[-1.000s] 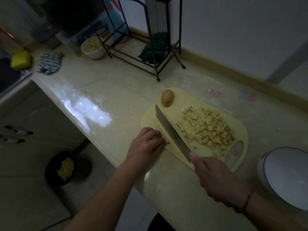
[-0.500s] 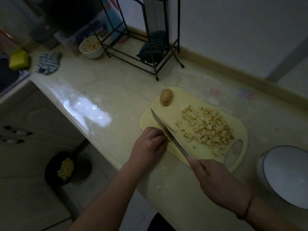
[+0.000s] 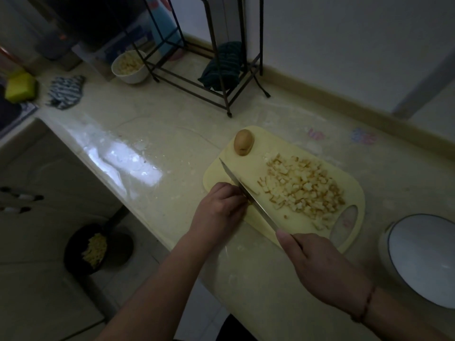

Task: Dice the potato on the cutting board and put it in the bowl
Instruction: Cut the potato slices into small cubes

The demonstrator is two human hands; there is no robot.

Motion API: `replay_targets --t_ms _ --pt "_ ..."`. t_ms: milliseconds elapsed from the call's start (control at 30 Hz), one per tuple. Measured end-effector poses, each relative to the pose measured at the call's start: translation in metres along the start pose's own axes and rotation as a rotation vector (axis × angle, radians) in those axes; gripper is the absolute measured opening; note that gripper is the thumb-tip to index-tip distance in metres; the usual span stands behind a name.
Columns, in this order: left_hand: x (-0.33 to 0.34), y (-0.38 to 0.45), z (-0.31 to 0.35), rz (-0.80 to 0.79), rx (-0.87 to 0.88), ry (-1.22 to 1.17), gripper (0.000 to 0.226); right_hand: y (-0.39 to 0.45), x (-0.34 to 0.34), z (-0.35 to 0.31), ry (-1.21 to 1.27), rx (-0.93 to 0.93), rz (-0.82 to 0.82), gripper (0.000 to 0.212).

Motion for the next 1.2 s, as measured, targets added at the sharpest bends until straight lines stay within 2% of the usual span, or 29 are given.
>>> replay_targets --t_ms 200,400,600,800,900,1000,1067,1133,1200 --pt "-0.001 -0.001 0.0 0.029 0.008 -0.022 0.017 0.001 0.005 0.003 -0.004 0.022 -0.045 0.061" --pt "-0.001 0.002 0.0 0.028 0.026 -0.02 0.018 0.033 0.016 -0.01 0.023 -0.011 -0.008 0.059" --pt "-0.001 0.0 -0.001 0.029 0.014 -0.014 0.018 0.03 0.015 0.015 0.301 0.272 -0.18 0.059" --pt "0.0 -0.002 -0.003 0.069 -0.004 -0.026 0.017 0.031 0.014 0.02 0.378 0.344 -0.252 0.058" --pt "0.001 -0.005 -0.004 0.082 -0.013 -0.028 0.015 0.031 0.012 0.013 0.346 0.281 -0.182 0.059" --pt "0.0 -0.006 -0.003 0.115 -0.025 -0.025 0.014 0.029 0.011 -0.002 0.155 0.086 -0.019 0.06" --pt "-0.001 -0.006 0.001 0.134 -0.025 -0.022 0.015 0.028 0.014 -0.008 0.09 0.051 0.04 0.061" --pt "-0.003 -0.005 0.003 0.139 -0.013 -0.019 0.017 0.031 0.017 -0.007 0.135 0.102 0.014 0.063" --pt "-0.004 -0.005 0.004 0.14 -0.008 -0.021 0.018 0.032 0.021 0.004 0.333 0.275 -0.058 0.063"
Point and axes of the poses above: each hand's wrist, its own y-axis towards the middle knuckle, its own x-axis out of the palm, z = x × y, the point moved 9 cm from there along y, towards the middle knuckle, and after that the axes turned 11 degrees about z, right-handed, at the moved point
